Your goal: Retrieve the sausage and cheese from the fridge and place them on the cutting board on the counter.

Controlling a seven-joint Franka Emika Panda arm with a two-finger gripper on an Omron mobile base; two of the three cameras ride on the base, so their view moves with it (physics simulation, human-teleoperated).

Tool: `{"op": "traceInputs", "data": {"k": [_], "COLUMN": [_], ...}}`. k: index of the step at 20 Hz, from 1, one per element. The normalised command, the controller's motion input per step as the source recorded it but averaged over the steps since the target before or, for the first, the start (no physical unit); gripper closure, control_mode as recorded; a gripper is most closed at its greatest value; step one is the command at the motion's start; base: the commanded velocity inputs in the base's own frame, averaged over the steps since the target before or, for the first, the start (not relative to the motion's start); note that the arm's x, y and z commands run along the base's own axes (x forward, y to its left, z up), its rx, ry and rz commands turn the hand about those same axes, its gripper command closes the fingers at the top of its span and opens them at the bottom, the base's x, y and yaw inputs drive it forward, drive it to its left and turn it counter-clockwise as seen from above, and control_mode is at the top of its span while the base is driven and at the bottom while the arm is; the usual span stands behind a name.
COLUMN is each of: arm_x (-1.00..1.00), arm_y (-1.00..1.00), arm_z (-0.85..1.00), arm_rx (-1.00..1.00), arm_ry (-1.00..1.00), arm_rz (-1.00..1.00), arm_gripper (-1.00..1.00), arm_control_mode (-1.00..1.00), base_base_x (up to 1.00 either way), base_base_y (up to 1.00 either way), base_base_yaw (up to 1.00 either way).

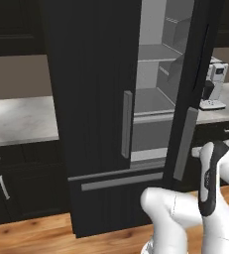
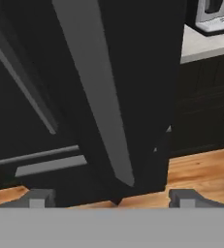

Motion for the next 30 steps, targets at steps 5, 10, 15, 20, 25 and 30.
{"op": "traceInputs", "data": {"k": [5,10,15,20,25,30], "arm_x": [0.15,0.26,0.49,0.51,0.27,0.34], "arm_y": [1.00,0.94,0.22,0.02,-0.10,-0.39], "arm_z": [0.76,0.67,0.07,0.12,0.41,0.31], "arm_rx": [-0.24,-0.24,-0.19,-0.31,-0.23,-0.05], "arm_ry": [0.32,0.32,0.22,0.01,0.06,0.12], "arm_rz": [-0.03,-0.24,-0.22,-0.09,-0.15,-0.01], "arm_gripper": [-1.00,-1.00,-1.00,-1.00,-1.00,-1.00], "arm_control_mode": [-1.00,-1.00,-1.00,-1.00,-1.00,-1.00], "base_base_x": [0.00,0.00,0.00,0.00,0.00,0.00], "base_base_y": [0.00,0.00,0.00,0.00,0.00,0.00], "base_base_yaw": [0.00,0.00,0.00,0.00,0.00,0.00]}}
